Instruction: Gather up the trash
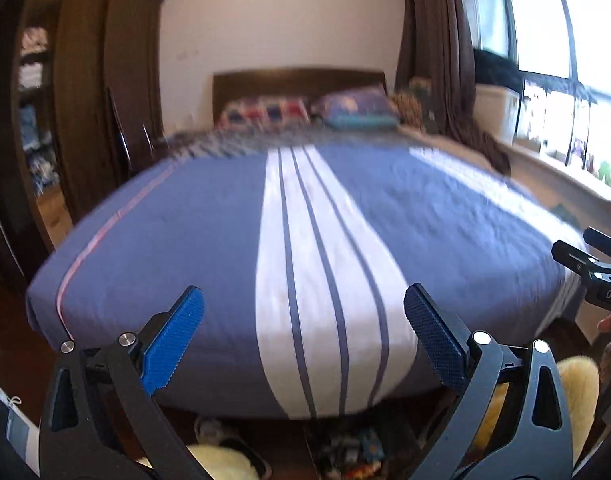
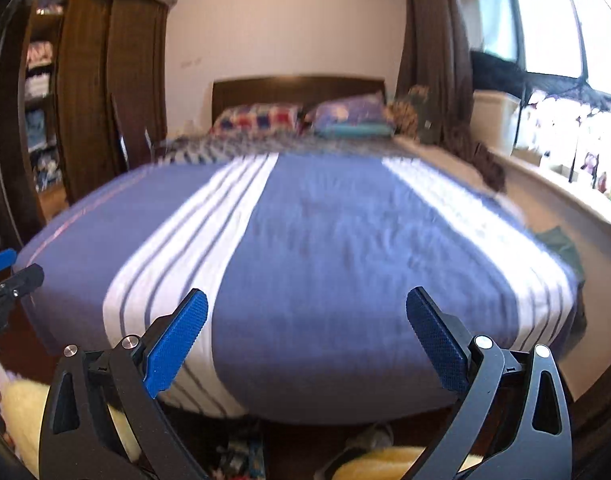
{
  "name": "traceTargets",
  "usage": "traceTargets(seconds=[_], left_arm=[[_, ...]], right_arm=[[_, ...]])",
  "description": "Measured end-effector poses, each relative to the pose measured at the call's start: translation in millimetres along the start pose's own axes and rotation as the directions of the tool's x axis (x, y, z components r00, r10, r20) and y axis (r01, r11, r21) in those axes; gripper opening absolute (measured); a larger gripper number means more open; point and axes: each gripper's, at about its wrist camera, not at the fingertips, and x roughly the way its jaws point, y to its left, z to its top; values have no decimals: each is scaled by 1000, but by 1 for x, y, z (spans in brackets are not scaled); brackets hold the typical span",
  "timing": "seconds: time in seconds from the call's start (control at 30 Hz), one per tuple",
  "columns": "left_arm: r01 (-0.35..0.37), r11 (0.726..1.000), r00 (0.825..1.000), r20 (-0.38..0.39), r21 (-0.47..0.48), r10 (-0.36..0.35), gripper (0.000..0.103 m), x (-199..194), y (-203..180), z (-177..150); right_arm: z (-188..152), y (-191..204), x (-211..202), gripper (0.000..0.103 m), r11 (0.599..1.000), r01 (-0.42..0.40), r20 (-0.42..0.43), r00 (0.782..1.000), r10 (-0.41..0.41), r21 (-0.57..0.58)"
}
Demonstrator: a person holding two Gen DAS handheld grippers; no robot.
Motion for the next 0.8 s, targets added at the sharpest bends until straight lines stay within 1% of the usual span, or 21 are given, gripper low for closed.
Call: traceTargets(seconds=[0.03,0.13,0.23,0.4,0.5,0.8], left_arm=[[-3,1000,1000,24,-5,3,95,-5,-1,6],[-1,1000,996,84,-9,1,95,-17,-4,20],[-8,1000,992,124,-2,8,95,-26,-9,28],[2,1000,987,159,-19,1,95,-34,-11,35],[5,1000,987,164,-16,-2,95,-38,-10,35],[10,1000,986,166,-18,-7,95,-43,-8,34]], right_arm=[[10,-2,-7,100,1000,8,30,1000,-8,0],[23,-2,-20,100,1000,11,87,996,-11,2],[32,-4,-32,100,1000,26,137,990,-26,4],[42,-8,-48,100,999,45,190,981,-50,28],[42,-8,-53,100,998,57,204,977,-63,33],[39,-3,-56,100,999,38,195,980,-42,24]])
